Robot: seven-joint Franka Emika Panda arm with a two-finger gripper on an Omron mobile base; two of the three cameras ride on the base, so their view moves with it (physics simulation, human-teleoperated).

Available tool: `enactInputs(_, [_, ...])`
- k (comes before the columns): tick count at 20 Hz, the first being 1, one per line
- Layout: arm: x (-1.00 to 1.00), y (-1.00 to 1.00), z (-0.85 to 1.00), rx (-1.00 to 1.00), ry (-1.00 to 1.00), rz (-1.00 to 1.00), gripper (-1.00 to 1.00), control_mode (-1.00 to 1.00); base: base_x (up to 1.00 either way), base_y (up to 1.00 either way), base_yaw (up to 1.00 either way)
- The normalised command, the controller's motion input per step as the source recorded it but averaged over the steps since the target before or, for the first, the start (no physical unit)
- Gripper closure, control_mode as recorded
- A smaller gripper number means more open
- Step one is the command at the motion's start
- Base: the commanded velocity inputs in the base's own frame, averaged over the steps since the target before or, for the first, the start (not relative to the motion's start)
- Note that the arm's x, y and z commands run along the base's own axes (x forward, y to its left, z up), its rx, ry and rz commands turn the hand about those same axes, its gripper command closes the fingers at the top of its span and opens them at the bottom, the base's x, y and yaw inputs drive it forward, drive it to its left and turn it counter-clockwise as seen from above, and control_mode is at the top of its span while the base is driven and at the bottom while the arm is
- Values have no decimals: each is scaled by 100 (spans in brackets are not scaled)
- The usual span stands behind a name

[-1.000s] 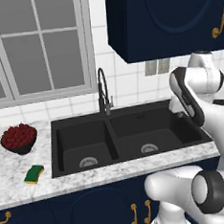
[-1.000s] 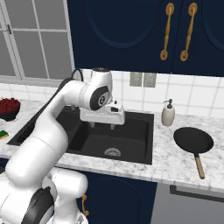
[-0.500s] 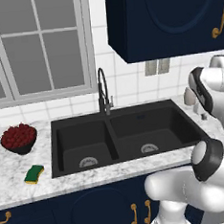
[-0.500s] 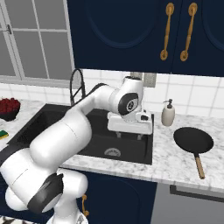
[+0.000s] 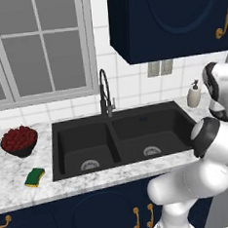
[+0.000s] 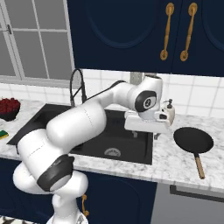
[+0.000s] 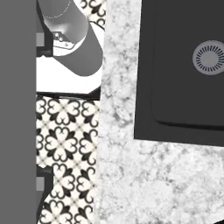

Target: Pick the pan and sponge and place them into the sink. Then turn on the water.

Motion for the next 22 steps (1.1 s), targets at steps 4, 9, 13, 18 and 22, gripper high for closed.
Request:
enactInputs(4, [16,-46,-19,-1,2,0,-100,-100,0,0,0])
enactInputs(9, [10,-27,-8,0,-1,1,-100,-100,0,0,0])
enactInputs(13, [11,-57,-8,0,0,0,-100,-100,0,0,0])
enactInputs(18, [9,-70,-11,4,2,-1,-100,-100,0,0,0])
enactInputs(22, [47,-69,-25,0,10,-10,-100,-100,0,0,0])
